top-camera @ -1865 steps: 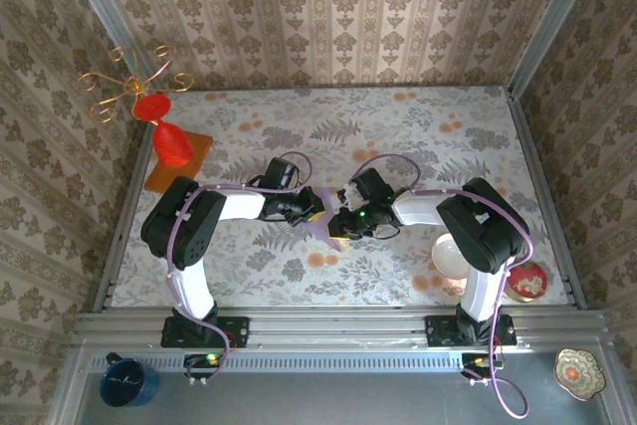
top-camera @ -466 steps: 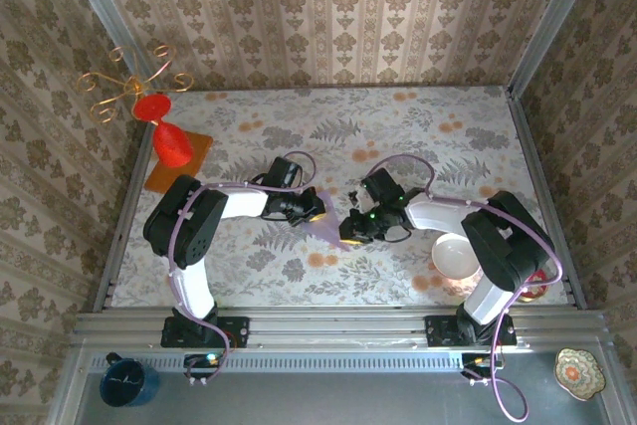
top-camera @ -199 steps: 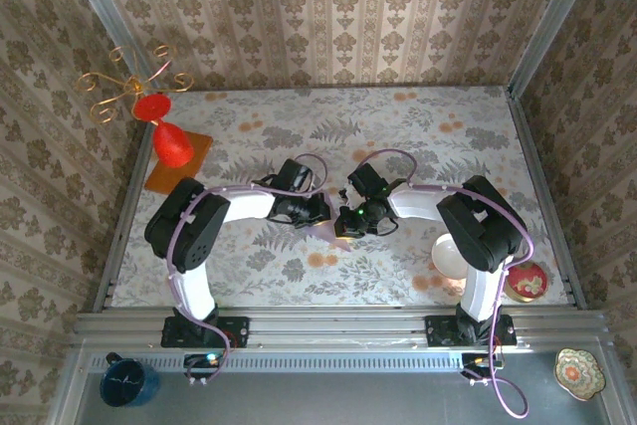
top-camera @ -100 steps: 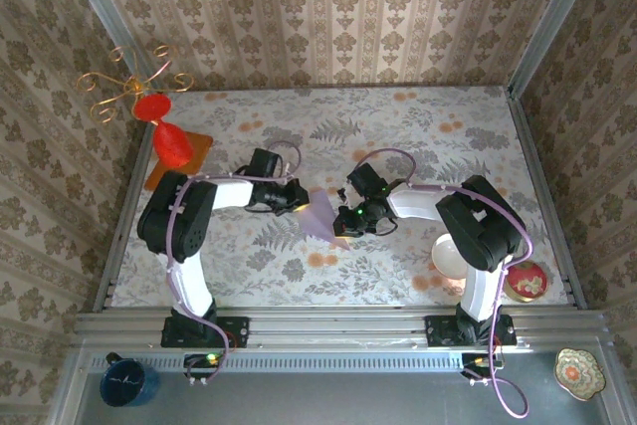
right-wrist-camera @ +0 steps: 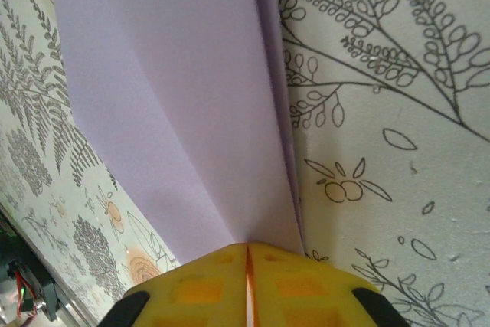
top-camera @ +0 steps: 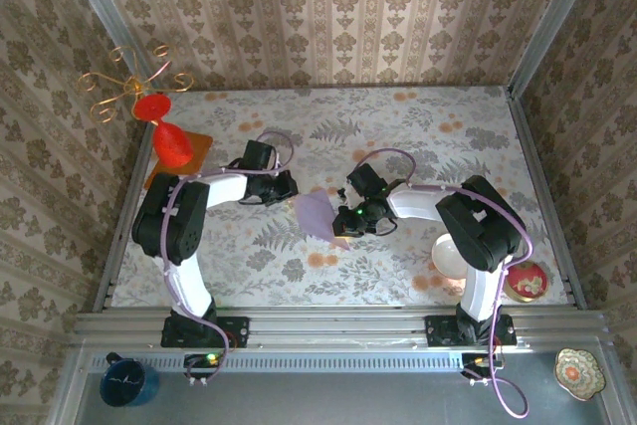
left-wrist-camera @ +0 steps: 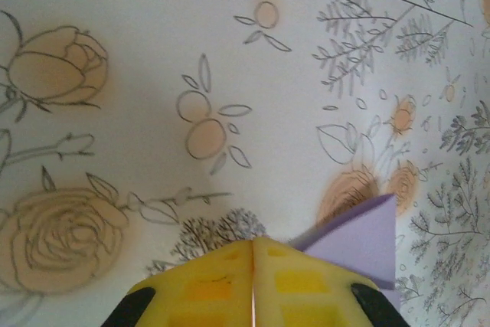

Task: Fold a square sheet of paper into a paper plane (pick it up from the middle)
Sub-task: Fourth fold the wing at the center of the table, then pick up the paper from the center of the table.

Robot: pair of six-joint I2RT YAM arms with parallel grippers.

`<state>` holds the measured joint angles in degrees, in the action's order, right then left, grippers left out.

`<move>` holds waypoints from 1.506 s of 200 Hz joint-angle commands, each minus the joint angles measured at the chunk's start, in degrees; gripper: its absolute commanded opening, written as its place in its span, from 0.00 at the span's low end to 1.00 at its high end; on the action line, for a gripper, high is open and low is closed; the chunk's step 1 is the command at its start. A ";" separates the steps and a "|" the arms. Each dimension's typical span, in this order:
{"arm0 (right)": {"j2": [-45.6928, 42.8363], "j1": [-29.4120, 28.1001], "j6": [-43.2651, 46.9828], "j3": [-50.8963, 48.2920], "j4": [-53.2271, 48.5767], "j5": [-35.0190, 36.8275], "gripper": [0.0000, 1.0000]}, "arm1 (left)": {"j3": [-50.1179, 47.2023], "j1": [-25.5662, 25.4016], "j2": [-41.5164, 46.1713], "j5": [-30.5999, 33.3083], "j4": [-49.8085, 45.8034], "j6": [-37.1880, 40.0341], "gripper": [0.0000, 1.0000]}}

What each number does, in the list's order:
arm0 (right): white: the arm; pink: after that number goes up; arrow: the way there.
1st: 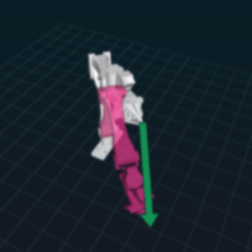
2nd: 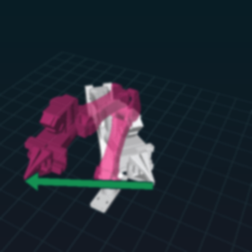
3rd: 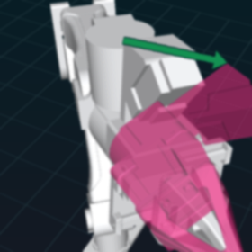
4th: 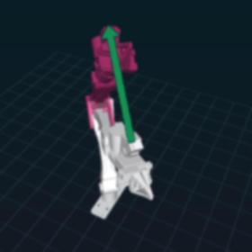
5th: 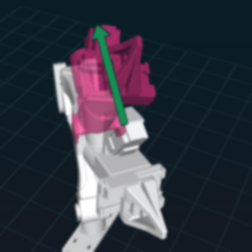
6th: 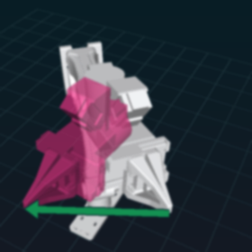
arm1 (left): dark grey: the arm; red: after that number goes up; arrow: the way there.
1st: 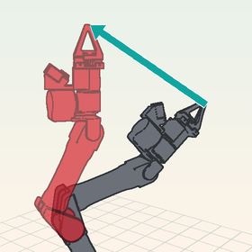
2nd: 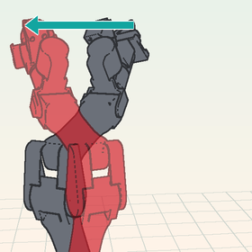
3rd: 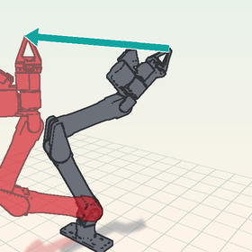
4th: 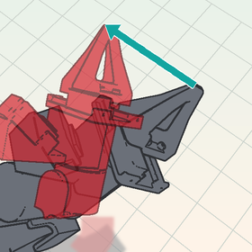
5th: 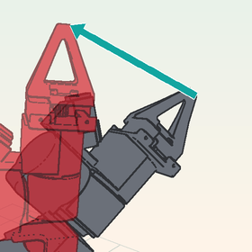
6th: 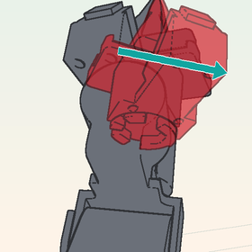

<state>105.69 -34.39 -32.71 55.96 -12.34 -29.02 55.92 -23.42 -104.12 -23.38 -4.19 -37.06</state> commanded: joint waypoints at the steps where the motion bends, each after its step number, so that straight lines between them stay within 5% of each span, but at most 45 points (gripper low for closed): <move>1: -3.50 0.09 -3.86 -1.44 1.38 1.31 0.18 | 1.35 -2.25 5.27 5.60 -2.67 0.45 0.14; 47: -12.82 2.48 -6.63 -4.63 8.63 6.37 0.41 | -3.43 -7.34 13.85 12.91 -2.57 -4.08 0.35; 102: -6.95 5.21 -1.85 -3.83 10.34 1.38 0.42 | -11.43 -10.97 18.96 8.94 4.92 -14.98 0.52; 229: 0.88 5.21 4.14 0.37 12.32 -9.00 0.34 | -15.79 -14.71 15.89 7.73 10.25 -22.10 0.55; 301: 3.88 5.04 3.98 1.69 12.41 -11.30 0.21 | -18.64 -15.99 14.74 8.16 11.56 -23.73 0.53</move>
<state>108.33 -29.04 -29.50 56.07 -0.16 -38.11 38.41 -38.79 -88.40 -15.18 6.28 -59.35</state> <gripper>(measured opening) 0.224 0.535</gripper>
